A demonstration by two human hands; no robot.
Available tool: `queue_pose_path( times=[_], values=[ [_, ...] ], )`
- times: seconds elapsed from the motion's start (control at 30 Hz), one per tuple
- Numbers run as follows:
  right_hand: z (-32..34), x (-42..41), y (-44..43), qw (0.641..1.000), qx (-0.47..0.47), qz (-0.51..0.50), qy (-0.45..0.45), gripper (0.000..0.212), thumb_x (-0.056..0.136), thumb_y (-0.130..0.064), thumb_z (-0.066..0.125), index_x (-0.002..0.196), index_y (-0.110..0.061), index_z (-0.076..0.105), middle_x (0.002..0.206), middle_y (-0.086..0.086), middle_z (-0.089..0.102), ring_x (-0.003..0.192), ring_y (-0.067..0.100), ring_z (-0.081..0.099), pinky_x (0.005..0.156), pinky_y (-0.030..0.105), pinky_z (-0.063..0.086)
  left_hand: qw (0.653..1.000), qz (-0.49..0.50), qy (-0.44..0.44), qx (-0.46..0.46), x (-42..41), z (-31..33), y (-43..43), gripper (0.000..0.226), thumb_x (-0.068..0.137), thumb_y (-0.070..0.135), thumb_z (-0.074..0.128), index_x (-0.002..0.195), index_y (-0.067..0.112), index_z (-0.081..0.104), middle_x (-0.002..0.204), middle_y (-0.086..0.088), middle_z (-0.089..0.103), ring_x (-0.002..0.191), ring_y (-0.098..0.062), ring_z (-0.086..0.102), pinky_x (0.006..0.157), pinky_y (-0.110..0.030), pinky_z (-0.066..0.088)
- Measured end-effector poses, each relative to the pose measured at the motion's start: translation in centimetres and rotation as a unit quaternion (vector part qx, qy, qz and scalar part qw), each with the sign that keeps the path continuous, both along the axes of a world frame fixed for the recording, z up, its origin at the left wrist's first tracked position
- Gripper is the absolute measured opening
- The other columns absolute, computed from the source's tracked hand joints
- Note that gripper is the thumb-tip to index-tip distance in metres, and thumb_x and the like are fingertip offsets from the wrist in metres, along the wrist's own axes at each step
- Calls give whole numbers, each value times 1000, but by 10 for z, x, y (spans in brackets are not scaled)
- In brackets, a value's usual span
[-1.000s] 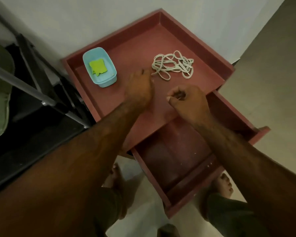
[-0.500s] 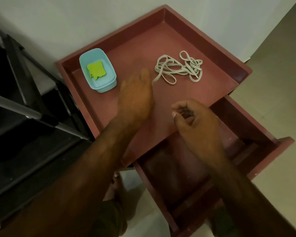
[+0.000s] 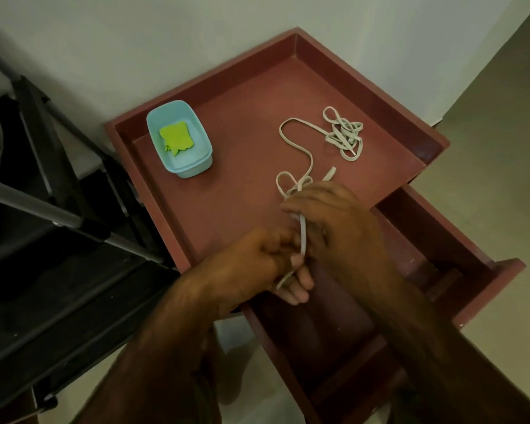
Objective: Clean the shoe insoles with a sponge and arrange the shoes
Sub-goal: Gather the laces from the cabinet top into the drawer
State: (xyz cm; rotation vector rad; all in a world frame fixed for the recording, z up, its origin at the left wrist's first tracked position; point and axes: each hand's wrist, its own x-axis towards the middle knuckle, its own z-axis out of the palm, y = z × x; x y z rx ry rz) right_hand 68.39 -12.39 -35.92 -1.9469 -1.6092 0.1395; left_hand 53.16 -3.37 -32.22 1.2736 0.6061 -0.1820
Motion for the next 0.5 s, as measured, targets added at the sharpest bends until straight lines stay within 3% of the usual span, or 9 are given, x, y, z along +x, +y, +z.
queue_pose_path(
  times=[0.1,0.23,0.3,0.4,0.5],
  values=[
    [1,2,1,1000,3,12,13,36,90,-15,53,117,-16,76,117,1,75,117,25,66,92,54,54,999,-37,-25,1,-2,3,-1,17,106,-4,41,111,-6,58,100,-22,69,84,-28,68,82,-39,59],
    [6,2,1,985,-20,3,169,39,91,-18,54,123,-24,75,115,-8,76,107,8,70,94,38,56,994,13,-100,-32,4,8,-3,14,94,0,43,95,6,55,80,-14,61,58,-19,51,55,-27,45],
    [9,-2,-1,966,-25,12,257,36,86,-18,53,108,-36,75,98,-17,76,93,1,71,82,32,57,982,64,-146,-97,8,10,-1,17,86,-3,41,85,9,53,71,-11,54,53,-19,43,51,-28,39],
    [12,-6,0,941,-24,27,336,31,87,-18,56,78,-45,67,69,-23,67,67,-3,64,65,21,49,943,160,-244,-162,14,12,2,21,95,-8,38,89,7,52,73,-10,58,63,-24,61,60,-32,53],
    [15,-11,-1,938,-88,48,333,29,102,-24,61,75,-36,66,71,-11,70,63,4,66,61,25,50,916,283,-275,-70,22,8,10,25,104,-7,35,105,3,58,87,-12,71,90,-28,73,84,-35,61]
  ],
)
